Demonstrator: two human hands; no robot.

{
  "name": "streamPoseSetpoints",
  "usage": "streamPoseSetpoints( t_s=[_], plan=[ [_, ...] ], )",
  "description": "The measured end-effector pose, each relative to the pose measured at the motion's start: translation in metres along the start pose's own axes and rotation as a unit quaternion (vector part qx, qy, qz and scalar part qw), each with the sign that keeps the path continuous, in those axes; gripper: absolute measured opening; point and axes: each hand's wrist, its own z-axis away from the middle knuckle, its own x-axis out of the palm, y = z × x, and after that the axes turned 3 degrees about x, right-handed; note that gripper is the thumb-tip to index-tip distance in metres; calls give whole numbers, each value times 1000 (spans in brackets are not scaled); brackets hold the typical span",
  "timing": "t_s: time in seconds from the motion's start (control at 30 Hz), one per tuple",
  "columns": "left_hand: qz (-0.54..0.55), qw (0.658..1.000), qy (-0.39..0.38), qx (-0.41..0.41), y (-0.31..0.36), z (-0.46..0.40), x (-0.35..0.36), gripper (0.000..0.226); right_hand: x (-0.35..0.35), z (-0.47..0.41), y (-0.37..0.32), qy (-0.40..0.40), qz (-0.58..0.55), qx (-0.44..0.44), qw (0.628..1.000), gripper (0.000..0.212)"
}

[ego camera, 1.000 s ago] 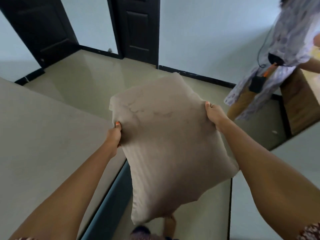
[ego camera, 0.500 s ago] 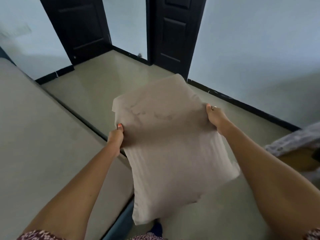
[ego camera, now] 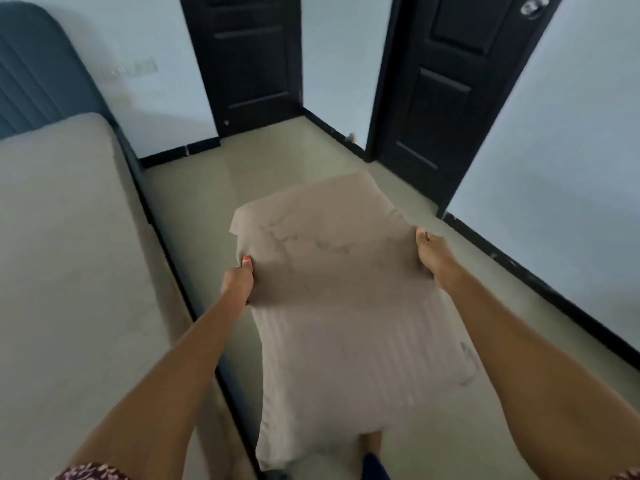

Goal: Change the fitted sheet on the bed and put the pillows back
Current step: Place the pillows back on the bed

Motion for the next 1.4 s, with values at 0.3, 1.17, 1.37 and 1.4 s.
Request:
streamPoseSetpoints(
  t_s=[0.3,1.17,1.37,1.4],
  plan=[
    [33,993,95,-56,72,-55,62,58,15,-176,-89,-98,47,-72,992,51],
    [164,947,266,-70,247,-389,-49,52,316,-427,-440,-218,82,-221,947,50],
    [195,927,310,-77,291,-506,-71,52,413,-508,-534,-260,101,-257,925,52],
    [200,924,316,-81,299,-521,-74,53,426,-520,-550,-270,108,-258,921,52]
  ],
)
